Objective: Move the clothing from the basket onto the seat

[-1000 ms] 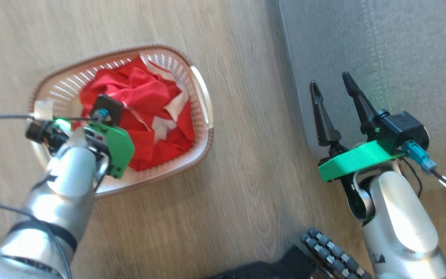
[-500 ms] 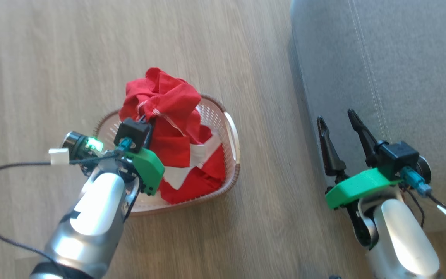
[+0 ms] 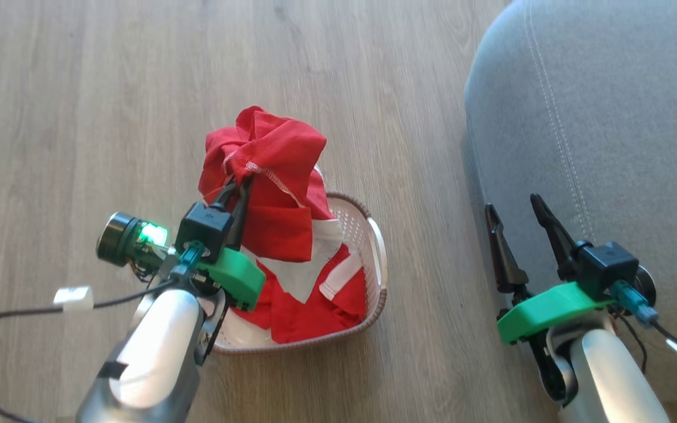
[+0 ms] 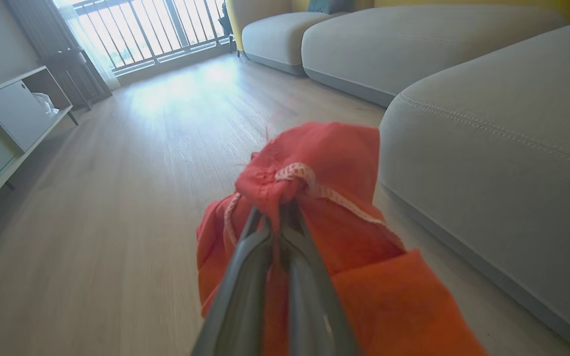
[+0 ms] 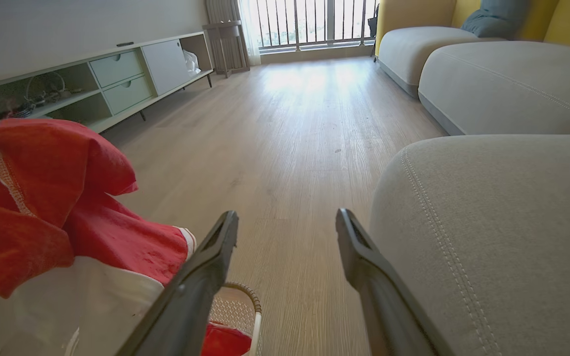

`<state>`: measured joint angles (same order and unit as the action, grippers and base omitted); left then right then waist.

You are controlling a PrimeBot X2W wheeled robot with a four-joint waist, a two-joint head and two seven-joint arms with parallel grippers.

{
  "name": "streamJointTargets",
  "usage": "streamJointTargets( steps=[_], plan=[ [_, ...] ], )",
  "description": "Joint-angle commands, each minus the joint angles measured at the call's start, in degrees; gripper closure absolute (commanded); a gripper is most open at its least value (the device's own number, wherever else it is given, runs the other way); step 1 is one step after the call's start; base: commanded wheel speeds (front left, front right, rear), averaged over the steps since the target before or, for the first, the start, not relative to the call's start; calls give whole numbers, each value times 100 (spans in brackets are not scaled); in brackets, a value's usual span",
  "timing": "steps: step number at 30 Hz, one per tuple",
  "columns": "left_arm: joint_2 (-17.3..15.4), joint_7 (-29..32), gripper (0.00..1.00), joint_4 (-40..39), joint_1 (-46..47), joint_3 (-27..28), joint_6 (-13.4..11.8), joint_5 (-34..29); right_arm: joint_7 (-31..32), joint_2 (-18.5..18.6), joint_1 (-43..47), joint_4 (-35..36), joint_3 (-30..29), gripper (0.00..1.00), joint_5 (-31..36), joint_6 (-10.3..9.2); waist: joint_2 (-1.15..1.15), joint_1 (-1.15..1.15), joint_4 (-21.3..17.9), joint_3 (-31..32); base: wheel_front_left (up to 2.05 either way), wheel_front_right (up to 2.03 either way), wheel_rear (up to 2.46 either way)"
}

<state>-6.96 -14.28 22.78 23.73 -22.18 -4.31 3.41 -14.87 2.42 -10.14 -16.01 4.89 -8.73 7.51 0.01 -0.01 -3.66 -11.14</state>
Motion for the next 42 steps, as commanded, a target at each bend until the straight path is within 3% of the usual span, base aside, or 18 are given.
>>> streamJointTargets(
  steps=[1,14,26,38,42],
  plan=[
    [-29,-72,100,-326,115,232,-59,-53,-13,45,22,223,134,0,-6,-2,-1,1,79,137,0,0,0],
    [130,-72,100,-1688,-371,739,-137,-136,-13,45,465,476,206,0,-67,-2,-1,1,235,720,0,0,0],
    [312,-72,100,-2902,-47,996,-119,-125,-13,45,616,469,156,0,-7,-2,-1,1,323,882,0,0,0],
    [373,-72,100,-3387,56,613,272,-165,-13,45,653,528,158,0,-3,-2,-1,1,290,875,0,0,0],
    [381,-72,100,-3368,-38,308,621,-123,-13,45,688,542,143,0,-1,-2,-1,1,312,879,0,0,0]
  ],
)
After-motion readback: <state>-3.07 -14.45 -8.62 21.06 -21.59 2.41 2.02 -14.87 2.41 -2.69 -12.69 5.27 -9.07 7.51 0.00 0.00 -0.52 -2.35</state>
